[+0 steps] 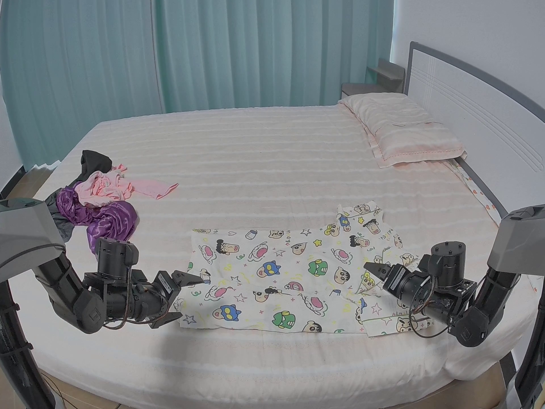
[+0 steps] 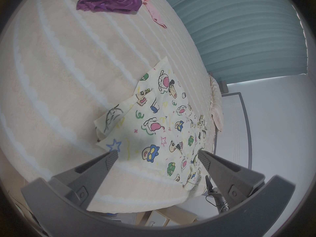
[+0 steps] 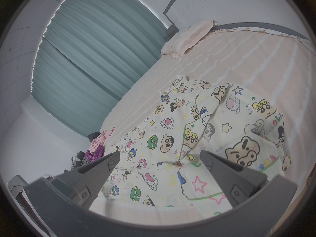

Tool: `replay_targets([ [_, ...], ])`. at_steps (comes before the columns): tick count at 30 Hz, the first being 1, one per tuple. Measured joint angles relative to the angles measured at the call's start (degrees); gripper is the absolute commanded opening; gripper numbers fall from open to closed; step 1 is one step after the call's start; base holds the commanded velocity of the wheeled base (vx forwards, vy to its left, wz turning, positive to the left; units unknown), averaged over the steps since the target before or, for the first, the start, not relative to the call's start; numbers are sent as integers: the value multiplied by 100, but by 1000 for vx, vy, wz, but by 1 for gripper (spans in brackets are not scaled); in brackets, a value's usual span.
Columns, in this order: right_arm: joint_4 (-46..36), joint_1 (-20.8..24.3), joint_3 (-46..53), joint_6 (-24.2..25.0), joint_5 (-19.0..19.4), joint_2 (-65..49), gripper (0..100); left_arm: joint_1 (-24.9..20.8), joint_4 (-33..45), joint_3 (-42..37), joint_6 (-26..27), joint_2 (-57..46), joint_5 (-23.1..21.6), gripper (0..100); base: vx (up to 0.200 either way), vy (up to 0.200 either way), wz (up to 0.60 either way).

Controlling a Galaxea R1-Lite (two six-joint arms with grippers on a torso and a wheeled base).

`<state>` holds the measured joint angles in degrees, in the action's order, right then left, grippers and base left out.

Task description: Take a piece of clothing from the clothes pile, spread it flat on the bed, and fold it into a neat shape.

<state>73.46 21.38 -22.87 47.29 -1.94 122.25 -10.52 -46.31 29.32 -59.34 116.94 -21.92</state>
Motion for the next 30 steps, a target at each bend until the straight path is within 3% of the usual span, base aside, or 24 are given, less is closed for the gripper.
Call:
replay_targets([
  [20,9,-30,29,0,27,110,100,-39,0,55,-11,45,200,100,0,0,0],
  [30,11,-38,27,0,27,123,100,-39,-77,45,4,65,207,100,0,160,0],
])
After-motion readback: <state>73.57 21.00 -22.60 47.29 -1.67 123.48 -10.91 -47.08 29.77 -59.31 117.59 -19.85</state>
